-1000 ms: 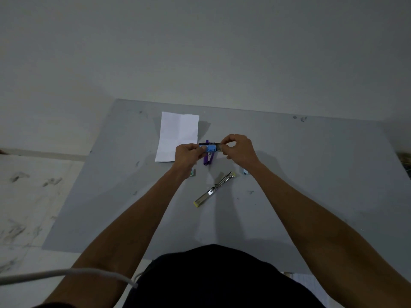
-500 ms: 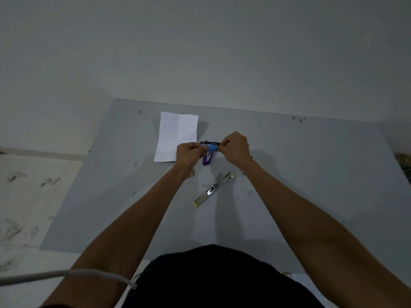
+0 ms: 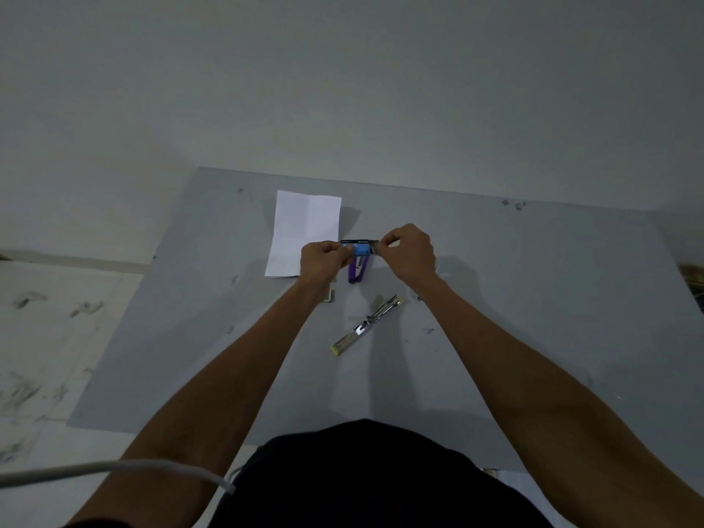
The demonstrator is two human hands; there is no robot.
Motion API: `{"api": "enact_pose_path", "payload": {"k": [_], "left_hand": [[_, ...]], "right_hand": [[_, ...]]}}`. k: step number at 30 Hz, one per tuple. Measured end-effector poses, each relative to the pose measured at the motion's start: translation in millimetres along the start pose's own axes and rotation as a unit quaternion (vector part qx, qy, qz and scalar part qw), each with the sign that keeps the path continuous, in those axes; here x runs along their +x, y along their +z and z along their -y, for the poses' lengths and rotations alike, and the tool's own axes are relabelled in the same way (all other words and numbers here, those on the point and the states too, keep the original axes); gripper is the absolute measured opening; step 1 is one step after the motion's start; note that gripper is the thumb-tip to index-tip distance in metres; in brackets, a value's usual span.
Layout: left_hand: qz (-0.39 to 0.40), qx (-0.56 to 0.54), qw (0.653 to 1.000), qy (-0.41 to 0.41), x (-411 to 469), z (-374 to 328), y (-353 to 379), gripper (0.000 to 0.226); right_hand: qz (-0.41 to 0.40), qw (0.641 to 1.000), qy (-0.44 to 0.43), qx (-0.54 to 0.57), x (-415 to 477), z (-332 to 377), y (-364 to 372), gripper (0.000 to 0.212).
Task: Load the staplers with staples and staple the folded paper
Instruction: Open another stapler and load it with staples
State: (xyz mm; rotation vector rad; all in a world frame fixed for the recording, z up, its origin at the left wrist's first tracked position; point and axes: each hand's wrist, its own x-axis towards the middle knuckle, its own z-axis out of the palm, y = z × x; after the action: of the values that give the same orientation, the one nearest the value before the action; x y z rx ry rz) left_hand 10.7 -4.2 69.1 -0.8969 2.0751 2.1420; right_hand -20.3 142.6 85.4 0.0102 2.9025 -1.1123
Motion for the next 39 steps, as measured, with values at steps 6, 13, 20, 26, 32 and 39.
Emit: {"api": "enact_pose_path", "payload": {"k": [6,13,20,26,32,39], "left_hand": [[-0.003,-0.007,1.000,0.011,0,-2,-1,0.018],[0.005,-0.016,1.000,0.012,-3,-5,-3,0.018],[-0.001,-0.014,1.000,-0.004,-2,-5,-2,0.016],[0.007,-0.025,1.000,-0.012,-2,-6,-3,0.017],[0.020,-0.062,0.998,-0.026,-6,-10,-2,0.006],[0.030,-0.070,0.997,-0.030,-9,-11,0,0.006]], "right_hand": [[-0.001,0.998,-0.053,-0.017,-1,6,2,0.010],[0.030,0.999,-0.010,-0.043,3,12,-3,0.019],[0.044,0.998,0.023,0.028,8,7,0,0.011],[0.019,0.970,0.107,0.218,9,6,-6,0.008],[0.038,0.809,0.286,0.512,7,1,-14,0.009],[0.109,0.813,0.254,0.512,-4,-10,-1,0.007]]}}
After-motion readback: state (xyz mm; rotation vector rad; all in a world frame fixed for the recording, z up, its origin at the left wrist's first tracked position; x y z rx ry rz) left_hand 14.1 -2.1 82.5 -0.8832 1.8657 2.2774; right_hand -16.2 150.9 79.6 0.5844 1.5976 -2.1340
